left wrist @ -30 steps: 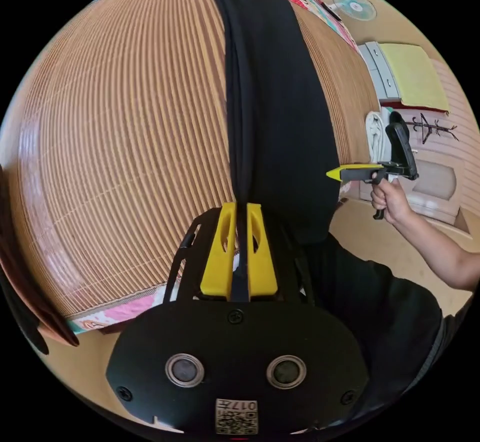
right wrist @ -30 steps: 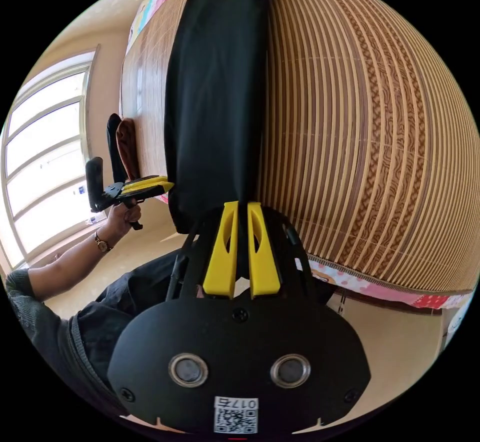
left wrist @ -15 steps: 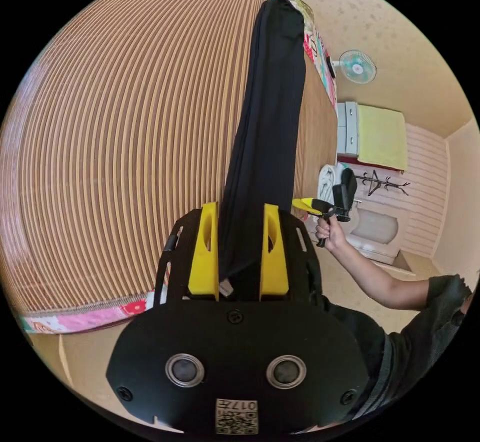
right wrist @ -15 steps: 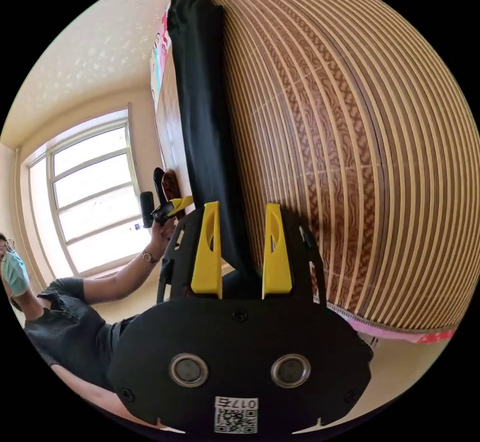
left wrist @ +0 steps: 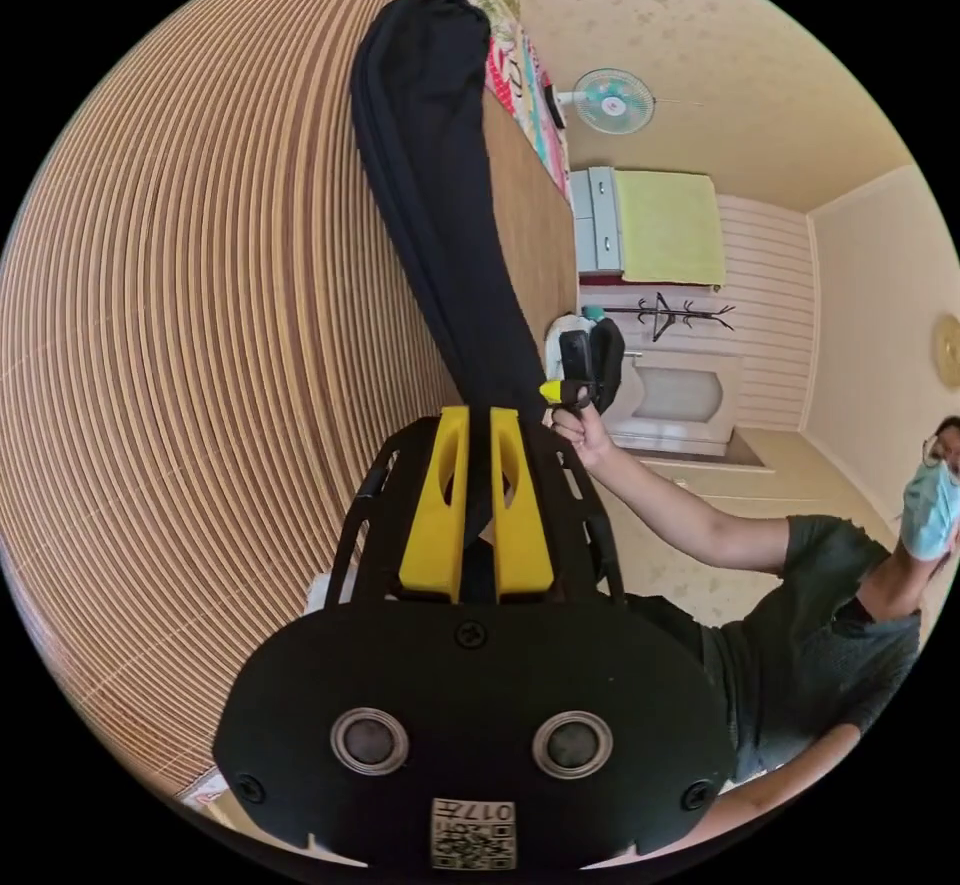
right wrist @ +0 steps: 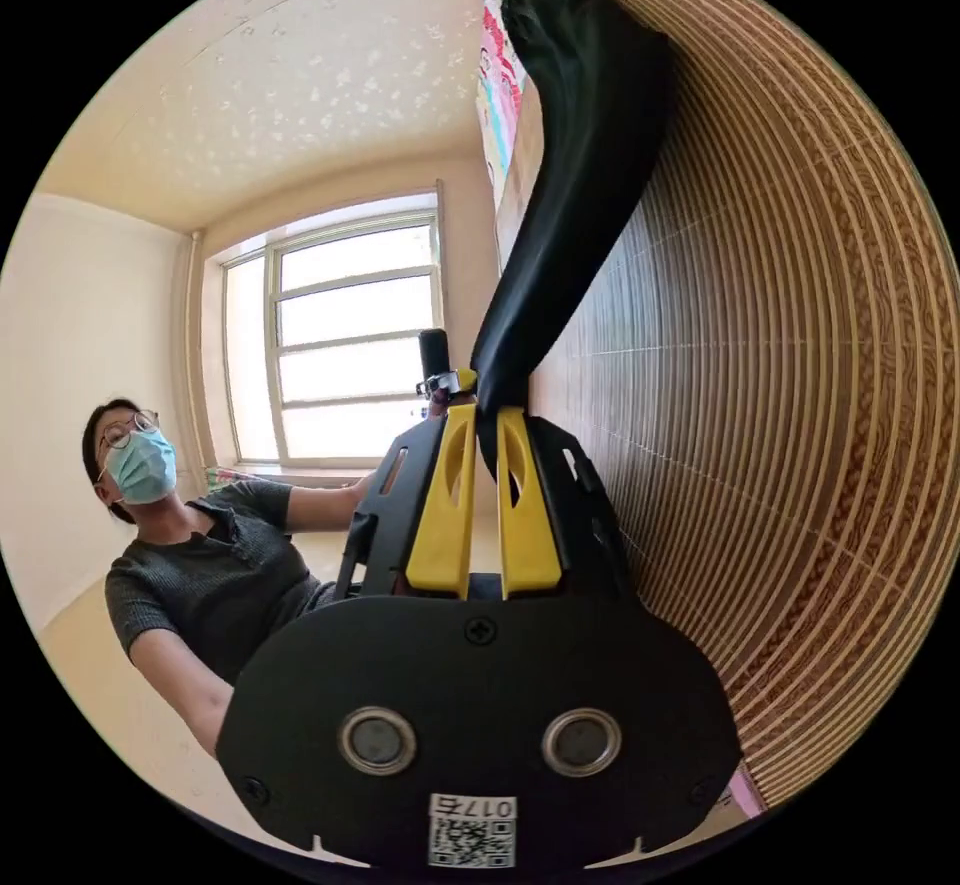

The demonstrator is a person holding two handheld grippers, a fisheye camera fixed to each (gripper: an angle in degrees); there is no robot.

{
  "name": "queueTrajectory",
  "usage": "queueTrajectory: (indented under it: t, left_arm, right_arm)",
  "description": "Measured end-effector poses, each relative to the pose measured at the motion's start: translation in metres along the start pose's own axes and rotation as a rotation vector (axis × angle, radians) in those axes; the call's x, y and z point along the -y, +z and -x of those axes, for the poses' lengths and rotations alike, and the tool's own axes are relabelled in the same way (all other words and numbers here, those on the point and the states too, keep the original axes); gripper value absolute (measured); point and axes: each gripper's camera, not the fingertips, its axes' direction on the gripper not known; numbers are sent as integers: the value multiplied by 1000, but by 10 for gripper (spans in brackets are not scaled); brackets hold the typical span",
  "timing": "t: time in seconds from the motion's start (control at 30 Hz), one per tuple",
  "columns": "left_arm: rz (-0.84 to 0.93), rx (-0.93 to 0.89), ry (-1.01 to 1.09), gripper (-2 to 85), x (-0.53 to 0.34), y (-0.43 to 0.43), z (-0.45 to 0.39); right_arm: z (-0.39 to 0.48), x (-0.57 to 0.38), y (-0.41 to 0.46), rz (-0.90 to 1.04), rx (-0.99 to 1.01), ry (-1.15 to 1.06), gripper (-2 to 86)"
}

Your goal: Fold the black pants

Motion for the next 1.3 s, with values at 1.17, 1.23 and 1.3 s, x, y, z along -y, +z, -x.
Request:
queueTrajectory:
  t: [1.17, 1.23, 1.3]
  left_arm:
    - [-177, 147, 288, 42, 58, -121, -265]
    - [-128, 209, 246, 42, 62, -105, -226]
    - [-70, 270, 194, 42, 39, -80, -176]
  right_arm:
    - [248, 27, -42, -102, -432, -303, 25]
    - [219, 19, -27, -54, -477, -256, 26]
    - [188, -2, -8, 12, -530, -221, 28]
